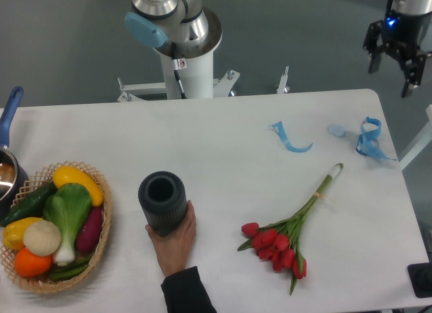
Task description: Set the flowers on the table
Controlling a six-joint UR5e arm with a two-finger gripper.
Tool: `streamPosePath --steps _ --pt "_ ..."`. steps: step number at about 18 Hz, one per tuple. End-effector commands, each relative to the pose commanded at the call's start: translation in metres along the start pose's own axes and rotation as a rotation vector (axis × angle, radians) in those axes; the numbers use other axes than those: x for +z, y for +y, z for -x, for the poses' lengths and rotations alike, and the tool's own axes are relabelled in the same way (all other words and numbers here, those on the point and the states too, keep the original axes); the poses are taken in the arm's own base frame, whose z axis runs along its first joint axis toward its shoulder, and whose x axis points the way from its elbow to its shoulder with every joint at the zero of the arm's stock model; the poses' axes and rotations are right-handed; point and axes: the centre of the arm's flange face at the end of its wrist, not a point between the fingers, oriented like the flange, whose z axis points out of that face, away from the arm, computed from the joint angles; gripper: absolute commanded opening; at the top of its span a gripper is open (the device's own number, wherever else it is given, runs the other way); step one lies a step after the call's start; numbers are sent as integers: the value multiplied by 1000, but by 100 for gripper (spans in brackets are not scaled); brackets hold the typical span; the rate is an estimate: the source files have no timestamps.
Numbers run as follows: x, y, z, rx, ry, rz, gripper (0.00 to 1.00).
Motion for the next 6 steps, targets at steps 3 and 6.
streamPosePath --steps 3,6 --pt "0 -1 0 -1 -6 -5 100" --pt "0 -3 2 2 -12 -11 100"
